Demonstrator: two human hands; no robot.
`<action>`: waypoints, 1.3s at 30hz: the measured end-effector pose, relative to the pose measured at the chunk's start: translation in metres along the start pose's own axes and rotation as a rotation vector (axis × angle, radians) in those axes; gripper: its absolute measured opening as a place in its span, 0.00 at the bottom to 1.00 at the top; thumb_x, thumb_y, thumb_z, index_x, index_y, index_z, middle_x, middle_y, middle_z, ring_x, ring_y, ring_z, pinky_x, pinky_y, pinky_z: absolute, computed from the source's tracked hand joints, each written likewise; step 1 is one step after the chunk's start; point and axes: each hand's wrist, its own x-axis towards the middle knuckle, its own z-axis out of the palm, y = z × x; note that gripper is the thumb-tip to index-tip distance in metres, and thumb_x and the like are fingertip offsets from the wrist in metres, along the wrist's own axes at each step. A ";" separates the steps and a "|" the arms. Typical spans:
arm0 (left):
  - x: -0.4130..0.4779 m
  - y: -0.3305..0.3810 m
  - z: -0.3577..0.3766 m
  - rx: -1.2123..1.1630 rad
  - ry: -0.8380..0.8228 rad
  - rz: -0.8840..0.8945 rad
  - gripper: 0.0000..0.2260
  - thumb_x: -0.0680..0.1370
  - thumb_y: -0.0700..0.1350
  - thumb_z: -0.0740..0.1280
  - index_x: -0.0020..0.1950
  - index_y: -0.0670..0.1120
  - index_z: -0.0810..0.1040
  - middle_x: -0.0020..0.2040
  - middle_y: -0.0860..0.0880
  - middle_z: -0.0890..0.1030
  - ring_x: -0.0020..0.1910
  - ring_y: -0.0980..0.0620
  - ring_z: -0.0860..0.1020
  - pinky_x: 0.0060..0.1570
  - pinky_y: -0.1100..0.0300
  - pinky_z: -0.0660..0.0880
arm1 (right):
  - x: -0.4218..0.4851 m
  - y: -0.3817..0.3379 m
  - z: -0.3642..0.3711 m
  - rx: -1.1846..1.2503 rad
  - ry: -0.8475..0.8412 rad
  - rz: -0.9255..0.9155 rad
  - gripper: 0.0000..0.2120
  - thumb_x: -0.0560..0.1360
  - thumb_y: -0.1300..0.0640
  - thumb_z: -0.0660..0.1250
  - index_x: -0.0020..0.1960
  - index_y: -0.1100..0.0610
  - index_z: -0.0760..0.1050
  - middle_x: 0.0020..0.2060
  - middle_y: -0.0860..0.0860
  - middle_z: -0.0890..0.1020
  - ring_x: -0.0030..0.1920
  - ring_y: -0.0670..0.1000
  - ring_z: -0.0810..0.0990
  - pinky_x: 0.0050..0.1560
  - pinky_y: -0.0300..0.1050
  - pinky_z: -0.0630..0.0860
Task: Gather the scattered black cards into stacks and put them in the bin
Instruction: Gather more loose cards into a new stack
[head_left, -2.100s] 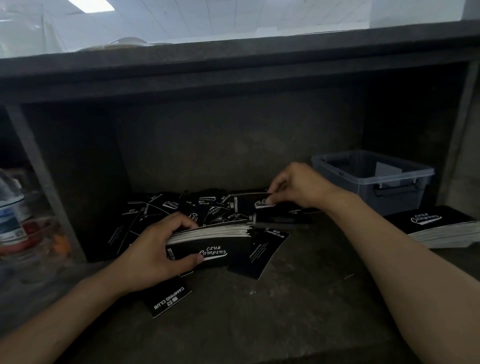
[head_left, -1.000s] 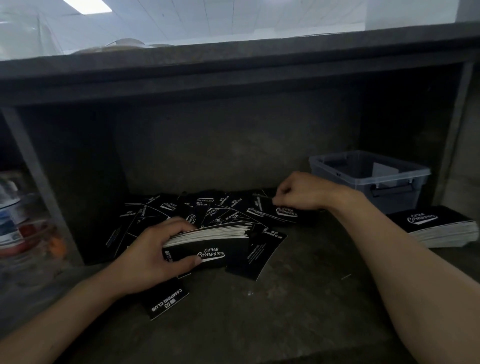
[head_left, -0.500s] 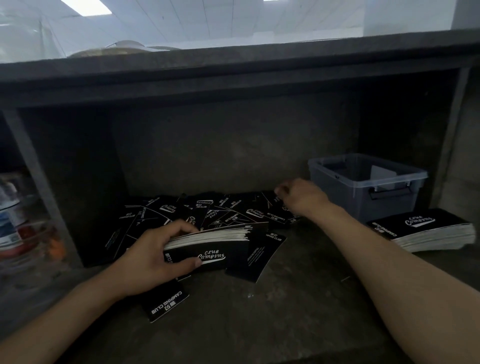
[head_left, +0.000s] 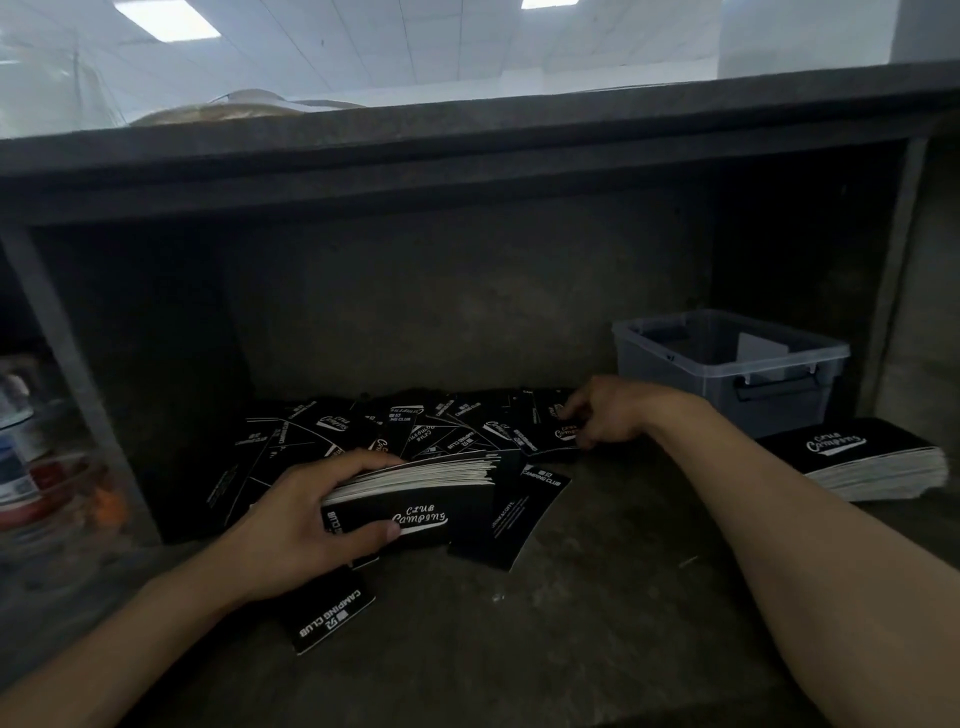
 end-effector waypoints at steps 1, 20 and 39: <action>0.000 0.000 0.000 -0.002 -0.003 -0.003 0.21 0.73 0.50 0.77 0.64 0.58 0.78 0.55 0.59 0.84 0.52 0.60 0.84 0.52 0.66 0.79 | 0.000 0.000 -0.002 -0.019 -0.004 0.012 0.27 0.72 0.53 0.74 0.70 0.49 0.72 0.68 0.50 0.74 0.64 0.51 0.73 0.56 0.38 0.68; 0.001 -0.002 0.000 -0.013 -0.003 -0.016 0.28 0.72 0.46 0.79 0.69 0.58 0.73 0.61 0.60 0.81 0.59 0.60 0.81 0.57 0.66 0.77 | -0.015 -0.061 0.013 0.863 -0.126 -0.401 0.09 0.80 0.60 0.63 0.57 0.55 0.80 0.53 0.55 0.85 0.49 0.48 0.84 0.44 0.36 0.78; 0.001 -0.002 -0.001 0.038 0.040 -0.023 0.33 0.67 0.60 0.78 0.69 0.59 0.71 0.68 0.64 0.72 0.67 0.63 0.73 0.64 0.65 0.73 | -0.010 -0.046 0.006 0.902 0.146 -0.344 0.12 0.72 0.67 0.72 0.55 0.59 0.80 0.49 0.56 0.86 0.45 0.43 0.84 0.46 0.32 0.77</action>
